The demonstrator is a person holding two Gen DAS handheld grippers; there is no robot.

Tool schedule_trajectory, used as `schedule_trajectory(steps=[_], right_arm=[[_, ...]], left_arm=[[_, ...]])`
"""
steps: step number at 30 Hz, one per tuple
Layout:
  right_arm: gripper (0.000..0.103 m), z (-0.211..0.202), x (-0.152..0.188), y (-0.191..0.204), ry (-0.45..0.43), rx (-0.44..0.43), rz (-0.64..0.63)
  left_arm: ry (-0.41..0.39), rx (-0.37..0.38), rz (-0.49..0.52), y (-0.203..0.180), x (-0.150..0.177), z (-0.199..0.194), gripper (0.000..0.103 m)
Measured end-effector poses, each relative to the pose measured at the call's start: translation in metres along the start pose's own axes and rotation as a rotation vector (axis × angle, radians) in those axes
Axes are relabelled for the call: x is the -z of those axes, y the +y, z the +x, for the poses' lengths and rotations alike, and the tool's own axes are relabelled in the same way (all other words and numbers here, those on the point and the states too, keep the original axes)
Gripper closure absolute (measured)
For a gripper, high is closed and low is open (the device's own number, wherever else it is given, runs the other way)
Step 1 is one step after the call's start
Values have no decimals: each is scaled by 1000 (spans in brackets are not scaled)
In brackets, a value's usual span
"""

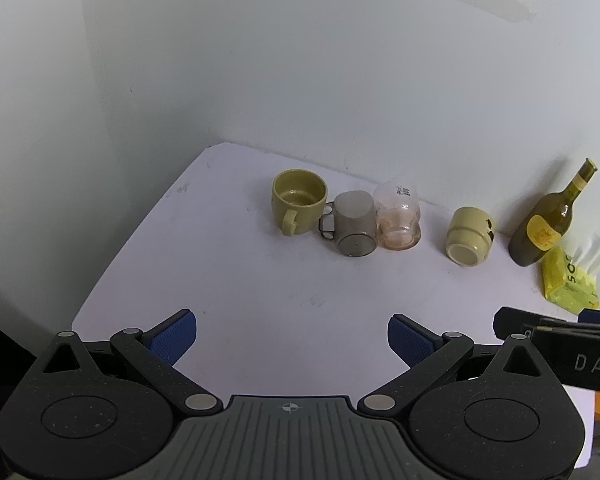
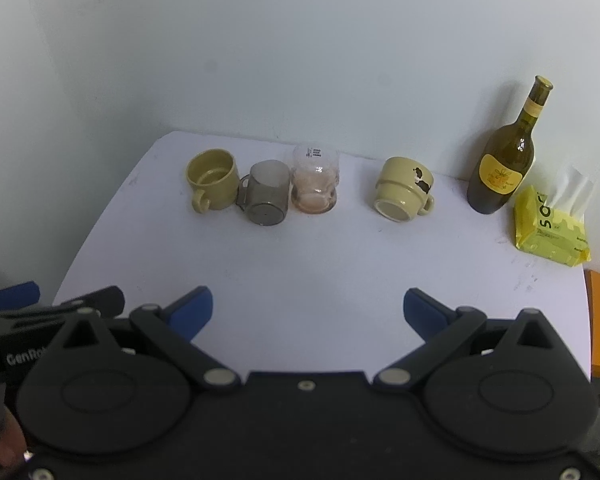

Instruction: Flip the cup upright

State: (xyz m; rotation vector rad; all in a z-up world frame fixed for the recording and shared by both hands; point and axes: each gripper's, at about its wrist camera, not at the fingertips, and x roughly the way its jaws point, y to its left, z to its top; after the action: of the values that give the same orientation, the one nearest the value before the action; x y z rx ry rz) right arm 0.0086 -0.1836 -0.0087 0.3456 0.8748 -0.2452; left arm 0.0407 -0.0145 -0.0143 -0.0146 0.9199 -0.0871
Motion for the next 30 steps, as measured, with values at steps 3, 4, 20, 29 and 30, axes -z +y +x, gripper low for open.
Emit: schedule_trajectory(steps=[3, 4, 20, 29, 30], right_arm=[[0, 0, 3, -3, 6, 1, 3], [0, 1, 3, -4, 8, 5, 9], [0, 3, 2, -7, 7, -4, 30], [0, 5, -1, -4, 4, -6, 45], [0, 5, -1, -4, 4, -7, 43]], left_arm=[[13, 11, -13, -1, 2, 2, 0], [14, 12, -12, -1, 3, 2, 0], [3, -8, 5, -6, 3, 3, 0], [-2, -12, 8, -6, 2, 3, 0], [-1, -12, 6, -5, 2, 3, 0]])
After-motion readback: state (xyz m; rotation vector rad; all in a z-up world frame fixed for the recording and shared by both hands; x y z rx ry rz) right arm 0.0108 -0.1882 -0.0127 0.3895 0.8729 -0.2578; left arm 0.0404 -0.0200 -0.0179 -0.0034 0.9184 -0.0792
